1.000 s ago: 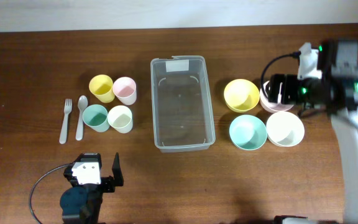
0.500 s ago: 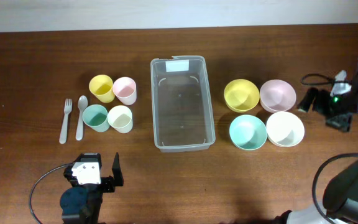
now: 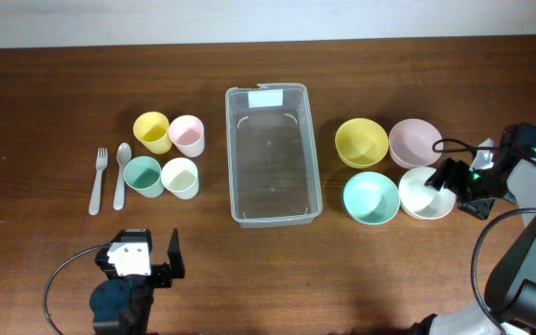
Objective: Pack container
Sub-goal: 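Reach the right gripper to the white bowl and grasp its rim, then carry the white bowl left and drop it into the container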
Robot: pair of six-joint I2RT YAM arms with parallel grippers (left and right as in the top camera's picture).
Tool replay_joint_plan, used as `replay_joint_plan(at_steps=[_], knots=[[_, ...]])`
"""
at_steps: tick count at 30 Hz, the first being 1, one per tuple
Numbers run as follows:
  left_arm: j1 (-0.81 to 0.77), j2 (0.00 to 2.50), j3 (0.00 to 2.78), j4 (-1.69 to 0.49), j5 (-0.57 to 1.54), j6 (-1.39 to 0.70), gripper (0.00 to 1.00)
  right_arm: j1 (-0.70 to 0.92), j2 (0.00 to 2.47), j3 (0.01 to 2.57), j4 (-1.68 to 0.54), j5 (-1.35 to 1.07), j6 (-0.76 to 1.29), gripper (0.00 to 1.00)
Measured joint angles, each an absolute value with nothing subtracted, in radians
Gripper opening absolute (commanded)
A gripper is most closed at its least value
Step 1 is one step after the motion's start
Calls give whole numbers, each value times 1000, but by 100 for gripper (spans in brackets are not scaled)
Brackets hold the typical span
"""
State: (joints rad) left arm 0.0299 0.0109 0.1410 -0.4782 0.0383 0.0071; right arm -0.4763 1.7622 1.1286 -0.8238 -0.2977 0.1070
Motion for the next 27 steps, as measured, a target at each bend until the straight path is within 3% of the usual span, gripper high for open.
replay_joint_plan(at_steps=[9, 13, 16, 22, 24, 27], knots=[[30, 11, 141, -478, 38, 7, 100, -477, 1763, 999, -673, -298, 201, 61], [30, 11, 141, -479, 38, 7, 100, -493, 1761, 977, -645, -302, 236, 26], [30, 11, 141, -478, 38, 7, 100, -530, 1761, 963, -653, -306, 254, 19], [30, 11, 141, -478, 38, 7, 100, -648, 1761, 962, -712, -336, 263, 15], [30, 11, 141, -478, 38, 7, 100, -693, 1753, 960, -723, -377, 263, 4], [30, 11, 141, -478, 38, 7, 100, -729, 1698, 957, -737, -455, 259, 4]])
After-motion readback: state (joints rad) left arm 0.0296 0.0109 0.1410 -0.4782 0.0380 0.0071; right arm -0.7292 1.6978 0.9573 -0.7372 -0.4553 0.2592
